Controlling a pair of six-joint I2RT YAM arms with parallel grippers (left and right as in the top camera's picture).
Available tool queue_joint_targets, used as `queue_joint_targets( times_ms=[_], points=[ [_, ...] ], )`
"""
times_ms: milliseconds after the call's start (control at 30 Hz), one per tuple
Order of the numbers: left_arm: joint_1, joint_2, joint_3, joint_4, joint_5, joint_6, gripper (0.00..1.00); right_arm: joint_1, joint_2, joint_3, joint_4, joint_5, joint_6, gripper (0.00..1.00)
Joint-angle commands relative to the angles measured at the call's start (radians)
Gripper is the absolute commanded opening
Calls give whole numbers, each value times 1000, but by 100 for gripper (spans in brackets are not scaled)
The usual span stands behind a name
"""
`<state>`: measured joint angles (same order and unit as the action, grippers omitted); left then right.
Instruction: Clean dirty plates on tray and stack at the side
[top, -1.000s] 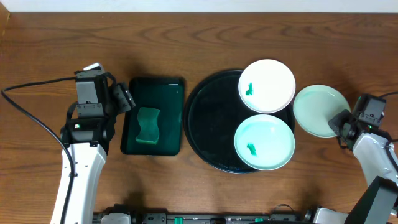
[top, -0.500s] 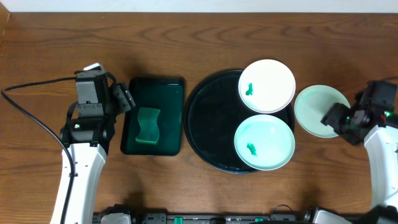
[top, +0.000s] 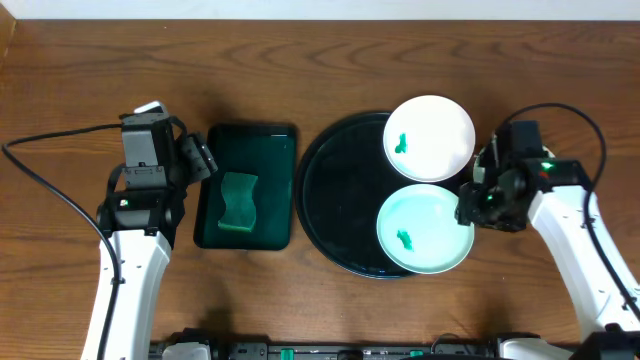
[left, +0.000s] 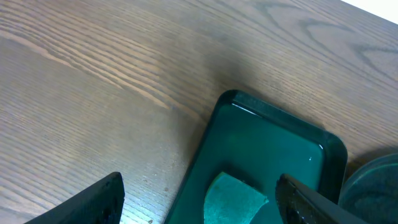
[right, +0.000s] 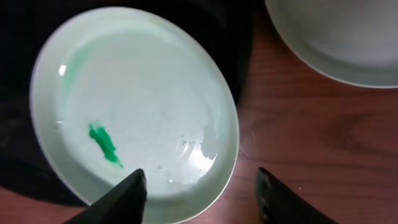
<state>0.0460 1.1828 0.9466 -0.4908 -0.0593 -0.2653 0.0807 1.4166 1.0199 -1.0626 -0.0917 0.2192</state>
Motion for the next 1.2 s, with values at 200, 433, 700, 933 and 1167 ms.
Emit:
queue_joint_targets(
  times_ms=[200,433,700,933,1167],
  points=[
    [4,5,18,-1,-13,-8,78,26,91,-23,-4,95,12,51],
    [4,5,18,-1,-13,-8,78,26,115,-53,10,87,12,44],
    [4,5,18,-2,-13,-8,78,26,115,-92,47,94,10,49],
    [4,5,18,-1,-13,-8,78,26,115,-142,106,95,7,49],
    [4,5,18,-2,-13,-8,78,26,115,-142,109,95,8,36]
  ],
)
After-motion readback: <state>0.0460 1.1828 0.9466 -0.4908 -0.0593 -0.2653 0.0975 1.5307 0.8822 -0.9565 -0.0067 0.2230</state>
